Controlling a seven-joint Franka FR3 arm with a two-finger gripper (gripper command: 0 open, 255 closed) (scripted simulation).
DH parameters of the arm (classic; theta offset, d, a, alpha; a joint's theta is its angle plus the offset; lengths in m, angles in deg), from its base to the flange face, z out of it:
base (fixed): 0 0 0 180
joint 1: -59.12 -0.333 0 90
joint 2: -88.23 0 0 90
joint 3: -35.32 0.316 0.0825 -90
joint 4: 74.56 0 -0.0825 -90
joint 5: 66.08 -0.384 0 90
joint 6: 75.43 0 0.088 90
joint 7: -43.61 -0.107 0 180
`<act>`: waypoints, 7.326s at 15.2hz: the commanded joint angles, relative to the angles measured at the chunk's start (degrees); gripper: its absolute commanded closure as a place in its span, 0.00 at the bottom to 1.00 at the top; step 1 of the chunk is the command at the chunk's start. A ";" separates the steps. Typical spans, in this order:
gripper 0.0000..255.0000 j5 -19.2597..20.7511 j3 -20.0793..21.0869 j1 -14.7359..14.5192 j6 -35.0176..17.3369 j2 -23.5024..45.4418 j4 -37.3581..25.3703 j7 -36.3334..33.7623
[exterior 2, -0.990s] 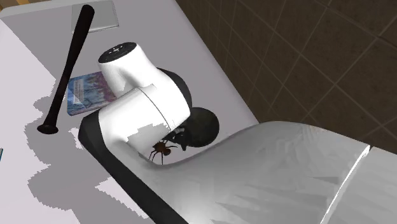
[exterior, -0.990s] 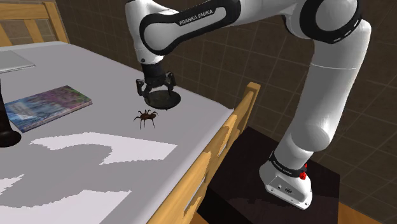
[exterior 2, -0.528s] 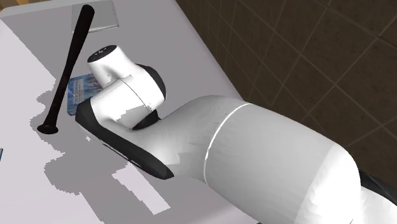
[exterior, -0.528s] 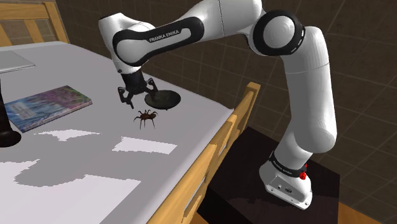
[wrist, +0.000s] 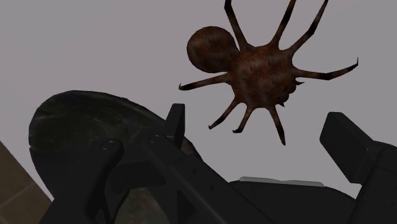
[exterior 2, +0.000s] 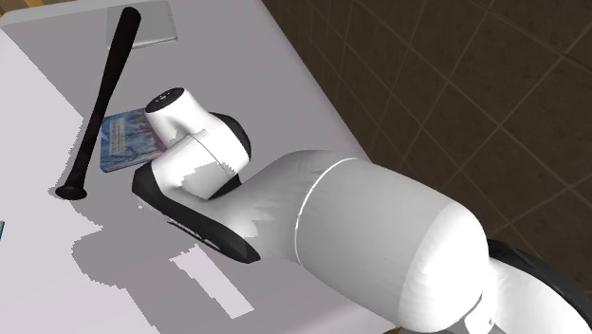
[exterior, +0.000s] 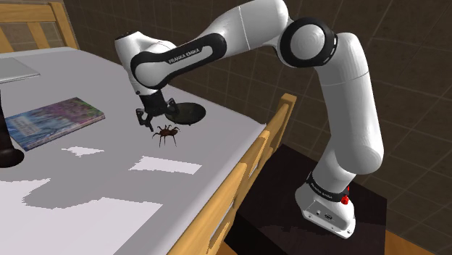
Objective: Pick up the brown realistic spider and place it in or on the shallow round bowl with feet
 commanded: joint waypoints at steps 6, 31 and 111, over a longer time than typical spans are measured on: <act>0.00 0.15 -0.11 0.16 -0.94 0.22 0.71 -0.03; 1.00 -1.24 0.63 -0.02 7.18 -2.79 -4.74 1.53; 1.00 -21.43 -0.59 24.56 -23.74 -14.96 19.87 11.83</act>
